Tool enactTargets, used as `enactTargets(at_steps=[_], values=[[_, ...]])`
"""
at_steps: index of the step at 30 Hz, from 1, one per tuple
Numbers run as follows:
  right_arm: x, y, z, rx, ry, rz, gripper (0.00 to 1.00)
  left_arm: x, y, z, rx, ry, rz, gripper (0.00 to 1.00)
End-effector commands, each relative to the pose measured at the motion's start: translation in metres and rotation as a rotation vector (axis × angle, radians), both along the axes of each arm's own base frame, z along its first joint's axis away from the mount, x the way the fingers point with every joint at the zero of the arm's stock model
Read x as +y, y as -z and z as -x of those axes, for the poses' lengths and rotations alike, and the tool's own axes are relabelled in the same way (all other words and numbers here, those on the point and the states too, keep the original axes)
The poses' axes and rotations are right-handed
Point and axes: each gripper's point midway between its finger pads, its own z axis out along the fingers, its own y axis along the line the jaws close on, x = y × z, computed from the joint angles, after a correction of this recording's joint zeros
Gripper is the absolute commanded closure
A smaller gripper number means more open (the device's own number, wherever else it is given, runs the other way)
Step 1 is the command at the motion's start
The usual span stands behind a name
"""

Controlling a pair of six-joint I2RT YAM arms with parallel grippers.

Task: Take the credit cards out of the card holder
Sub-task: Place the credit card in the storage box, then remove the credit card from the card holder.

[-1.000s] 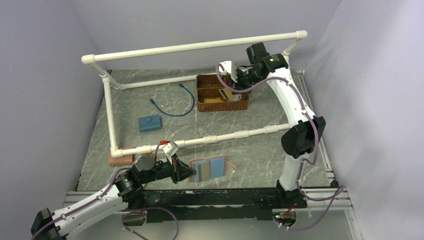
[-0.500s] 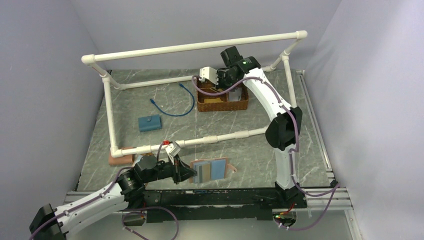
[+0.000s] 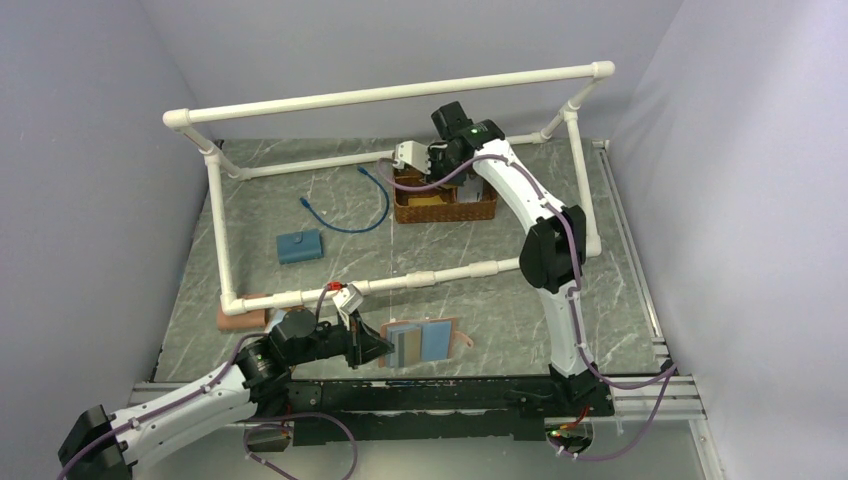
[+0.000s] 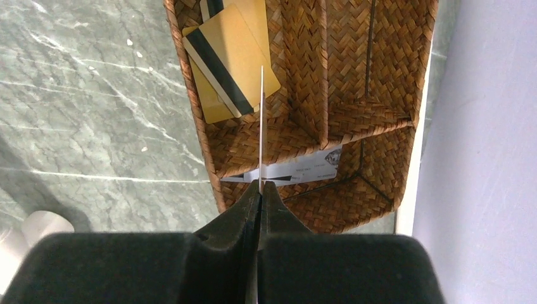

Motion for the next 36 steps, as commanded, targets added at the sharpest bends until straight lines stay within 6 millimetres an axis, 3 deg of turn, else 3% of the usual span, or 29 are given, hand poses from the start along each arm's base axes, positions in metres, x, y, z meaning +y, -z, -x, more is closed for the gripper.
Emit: enactTargets(at_steps=[1, 7, 9, 11, 12, 16, 19, 23, 28, 32, 34, 36], values=[[0.008, -0.011, -0.014, -0.071, 0.001, 0.001, 1.0, -0.006, -0.023, -0.004, -0.079, 0.015, 0.072, 1.0], [0.012, 0.003, -0.016, -0.061, -0.005, 0.022, 0.98, -0.006, -0.024, -0.003, -0.075, 0.014, 0.073, 1.0], [0.012, 0.004, -0.022, -0.08, 0.012, 0.026, 0.88, -0.006, -0.024, -0.004, -0.076, 0.012, 0.075, 1.0], [0.012, 0.0, -0.034, -0.126, 0.067, 0.012, 0.7, -0.005, -0.024, -0.004, -0.072, 0.009, 0.075, 1.0], [0.011, -0.007, -0.043, -0.164, 0.11, 0.0, 0.64, -0.005, -0.024, -0.004, -0.07, 0.009, 0.076, 1.0], [0.01, -0.048, -0.059, -0.276, 0.258, -0.1, 0.58, -0.006, -0.027, -0.003, -0.047, 0.003, 0.097, 1.0], [0.013, -0.074, -0.04, -0.262, 0.254, -0.165, 0.56, -0.006, -0.03, -0.003, -0.024, -0.009, 0.131, 1.0], [0.029, -0.097, 0.032, -0.096, 0.117, -0.325, 0.51, -0.008, -0.035, -0.004, 0.024, -0.034, 0.176, 1.0], [0.035, -0.102, 0.161, 0.16, -0.13, -0.544, 0.45, -0.013, -0.04, -0.01, 0.095, -0.068, 0.193, 1.0], [0.027, -0.086, 0.256, 0.352, -0.322, -0.669, 0.42, -0.019, -0.042, -0.015, 0.165, -0.095, 0.208, 1.0], [0.023, -0.072, 0.286, 0.444, -0.329, -0.739, 0.43, -0.024, -0.045, -0.017, 0.195, -0.1, 0.221, 1.0], [0.021, -0.057, 0.3, 0.465, -0.325, -0.786, 0.43, -0.03, -0.046, -0.021, 0.232, -0.108, 0.215, 1.0]])
